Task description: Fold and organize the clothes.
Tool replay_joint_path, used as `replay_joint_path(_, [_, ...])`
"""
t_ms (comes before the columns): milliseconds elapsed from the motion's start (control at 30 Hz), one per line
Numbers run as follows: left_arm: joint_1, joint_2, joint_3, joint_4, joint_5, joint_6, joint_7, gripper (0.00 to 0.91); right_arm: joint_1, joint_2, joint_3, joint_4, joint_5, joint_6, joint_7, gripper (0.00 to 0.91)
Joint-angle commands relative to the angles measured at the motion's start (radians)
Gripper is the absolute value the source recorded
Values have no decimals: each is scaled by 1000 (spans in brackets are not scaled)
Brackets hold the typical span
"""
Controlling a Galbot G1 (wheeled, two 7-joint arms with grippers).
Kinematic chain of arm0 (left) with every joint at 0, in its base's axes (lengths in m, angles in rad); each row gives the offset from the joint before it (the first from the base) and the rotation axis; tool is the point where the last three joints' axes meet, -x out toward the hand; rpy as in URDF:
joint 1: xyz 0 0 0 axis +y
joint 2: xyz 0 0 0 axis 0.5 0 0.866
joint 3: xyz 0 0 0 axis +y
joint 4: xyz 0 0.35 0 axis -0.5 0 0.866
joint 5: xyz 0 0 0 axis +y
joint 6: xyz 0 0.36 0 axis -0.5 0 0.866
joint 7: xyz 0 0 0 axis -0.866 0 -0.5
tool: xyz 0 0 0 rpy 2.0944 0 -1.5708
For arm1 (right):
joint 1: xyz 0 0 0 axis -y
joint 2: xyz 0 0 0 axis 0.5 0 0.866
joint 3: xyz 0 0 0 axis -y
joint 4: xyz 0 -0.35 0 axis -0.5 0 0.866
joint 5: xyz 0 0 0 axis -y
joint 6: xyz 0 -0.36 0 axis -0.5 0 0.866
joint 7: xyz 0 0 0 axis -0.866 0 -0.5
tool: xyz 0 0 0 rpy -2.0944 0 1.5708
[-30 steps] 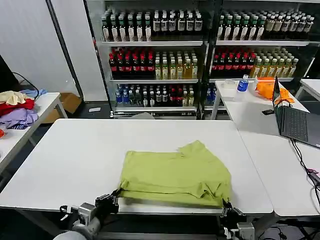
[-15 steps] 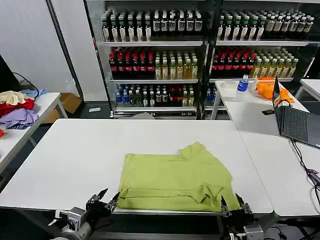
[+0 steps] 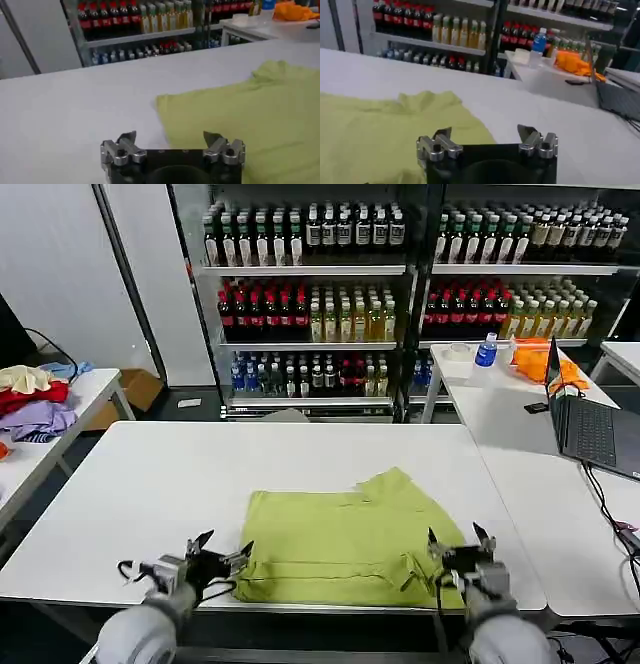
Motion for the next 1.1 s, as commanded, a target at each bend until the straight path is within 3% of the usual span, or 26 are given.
replay_joint_path(33, [-346, -24, 179, 253, -41, 1, -4, 907, 384, 45, -125, -365, 72, -15, 13, 907])
replay_joint_path(367, [-491, -96, 272, 420, -77, 12, -15, 907, 491, 125, -173, -554, 70, -15, -9, 907])
replay_joint_path(667, [-461, -119, 286, 431, -68, 13, -30, 907, 564, 207, -184, -706, 63, -14, -20, 907])
replay_joint_path(800, [-448, -113, 281, 432, -71, 13, -34, 907, 547, 229, -189, -709, 57, -14, -23, 907])
replay_joint_path(867, [-439, -106, 277, 427, -73, 13, -34, 514, 538, 232, -195, -703, 56, -14, -22, 746])
replay_joint_path(900, [-435, -103, 274, 423, -74, 13, -34, 81, 534, 233, -197, -703, 55, -14, -22, 393])
replay_joint_path(933, [-428, -102, 272, 419, -77, 13, -35, 20, 532, 233, -198, -703, 55, -13, -21, 0])
replay_joint_path(1100, [-409, -100, 268, 409, -68, 12, -23, 20, 510, 236, -193, -683, 65, -8, -17, 0])
